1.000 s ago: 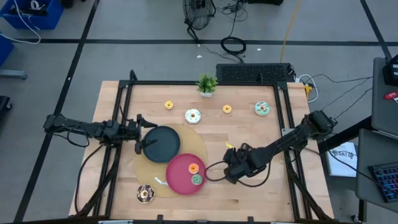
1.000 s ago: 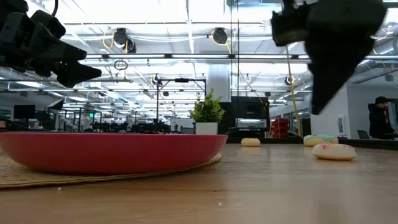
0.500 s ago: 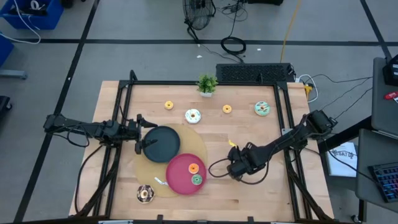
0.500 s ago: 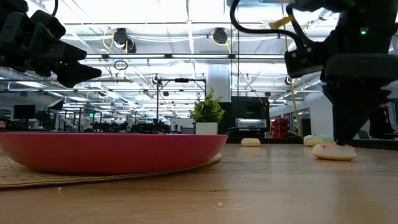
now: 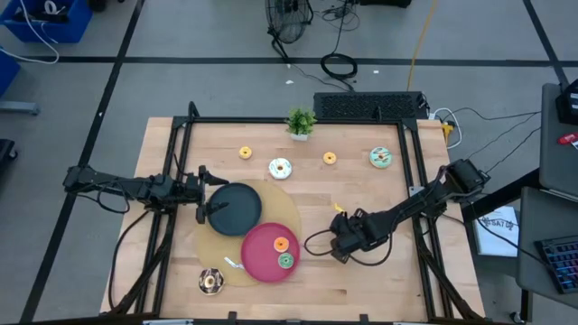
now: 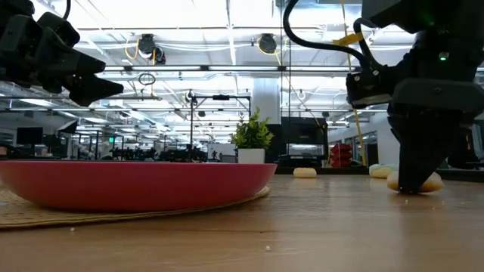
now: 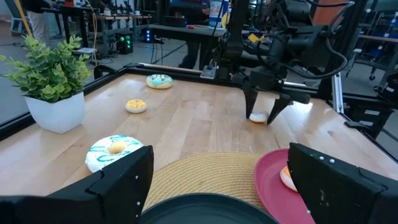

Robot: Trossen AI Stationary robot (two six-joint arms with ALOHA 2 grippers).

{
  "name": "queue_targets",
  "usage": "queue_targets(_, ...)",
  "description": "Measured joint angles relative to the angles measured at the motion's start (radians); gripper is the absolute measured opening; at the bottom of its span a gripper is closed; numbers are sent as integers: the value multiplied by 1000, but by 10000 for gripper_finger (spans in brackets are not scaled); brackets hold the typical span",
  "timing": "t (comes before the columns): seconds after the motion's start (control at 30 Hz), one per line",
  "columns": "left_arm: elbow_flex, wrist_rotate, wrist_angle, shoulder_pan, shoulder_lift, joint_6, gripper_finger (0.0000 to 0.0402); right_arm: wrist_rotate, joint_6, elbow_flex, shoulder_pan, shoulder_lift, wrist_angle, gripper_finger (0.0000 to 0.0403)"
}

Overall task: Pick & Place donuts
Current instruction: Put the small white donut into the pink plate

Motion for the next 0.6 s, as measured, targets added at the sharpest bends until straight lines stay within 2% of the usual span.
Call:
queue_targets(0.3,0,0,0,0,0,0,365,-2,12,-8,0,0,2,247)
queue_targets(0.6,0,0,0,0,0,0,365,-51,12,-9,-16,1,-3,247)
